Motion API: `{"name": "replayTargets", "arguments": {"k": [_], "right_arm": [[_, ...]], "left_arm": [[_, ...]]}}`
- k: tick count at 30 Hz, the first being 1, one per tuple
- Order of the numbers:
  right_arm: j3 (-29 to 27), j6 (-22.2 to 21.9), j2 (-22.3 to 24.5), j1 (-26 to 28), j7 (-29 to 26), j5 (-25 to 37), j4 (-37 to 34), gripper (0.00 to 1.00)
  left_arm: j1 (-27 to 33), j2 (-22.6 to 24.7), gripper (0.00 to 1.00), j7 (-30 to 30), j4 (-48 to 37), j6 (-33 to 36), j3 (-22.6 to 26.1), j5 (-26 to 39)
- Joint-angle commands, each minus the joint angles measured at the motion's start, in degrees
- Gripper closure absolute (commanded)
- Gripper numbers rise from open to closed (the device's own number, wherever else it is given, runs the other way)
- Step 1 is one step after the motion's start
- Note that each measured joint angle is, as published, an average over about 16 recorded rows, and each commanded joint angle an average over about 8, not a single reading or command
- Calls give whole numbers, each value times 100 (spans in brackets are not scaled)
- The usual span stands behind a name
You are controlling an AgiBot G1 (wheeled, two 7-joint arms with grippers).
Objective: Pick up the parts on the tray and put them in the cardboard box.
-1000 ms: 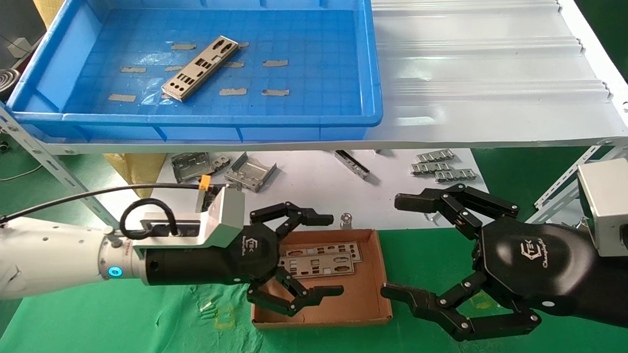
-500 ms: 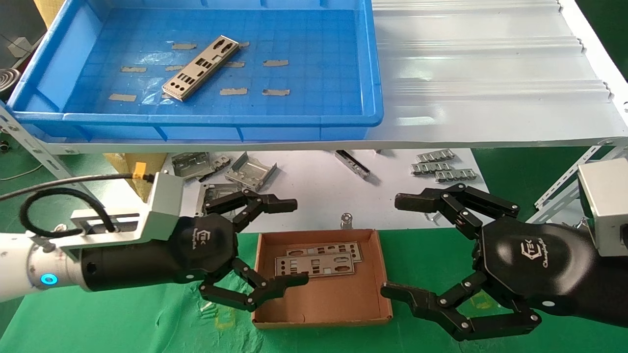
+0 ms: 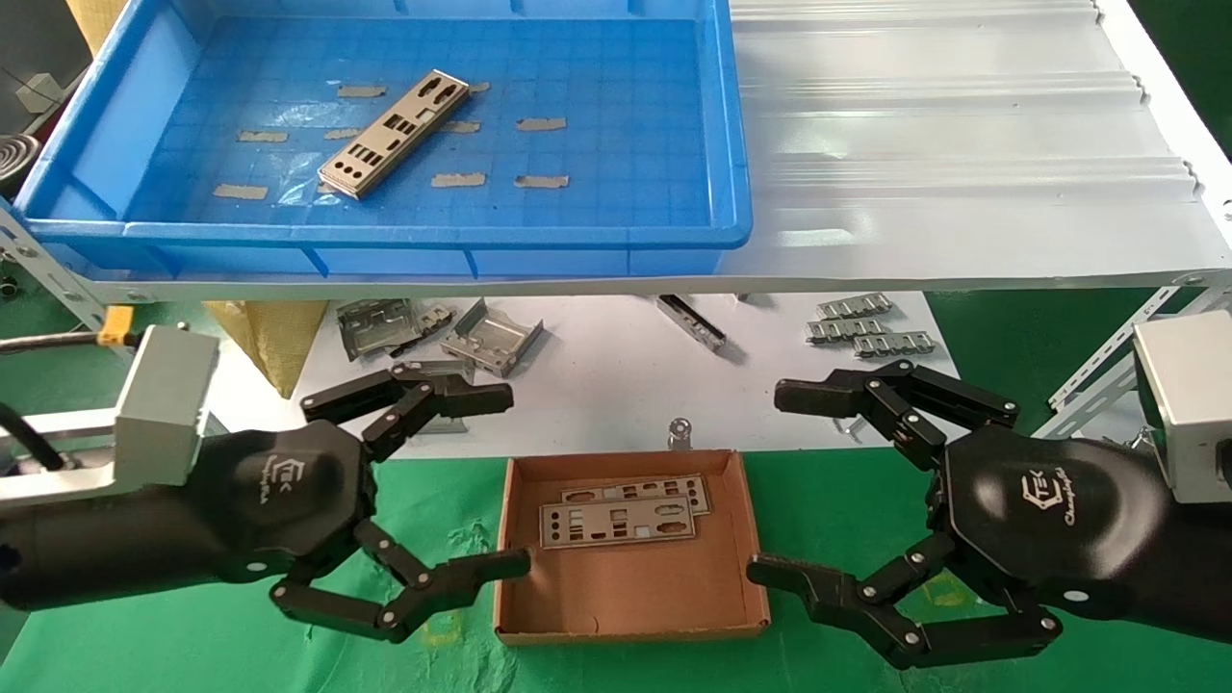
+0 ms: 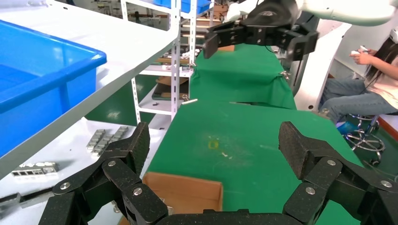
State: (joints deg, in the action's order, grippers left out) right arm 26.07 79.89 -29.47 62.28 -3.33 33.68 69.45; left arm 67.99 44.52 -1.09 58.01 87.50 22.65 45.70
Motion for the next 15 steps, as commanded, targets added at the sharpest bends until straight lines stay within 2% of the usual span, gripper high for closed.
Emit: {"name": "replayTargets", "arguments": {"k": [1, 15], "right_arm": [[0, 0, 0, 0, 0, 0, 0, 0], [0, 0, 0, 0, 0, 0, -1, 0]], "left_arm": [[-88, -130, 0, -132, 213, -25, -91, -53], [-649, -962, 0, -964, 1592, -177, -670, -389]]}}
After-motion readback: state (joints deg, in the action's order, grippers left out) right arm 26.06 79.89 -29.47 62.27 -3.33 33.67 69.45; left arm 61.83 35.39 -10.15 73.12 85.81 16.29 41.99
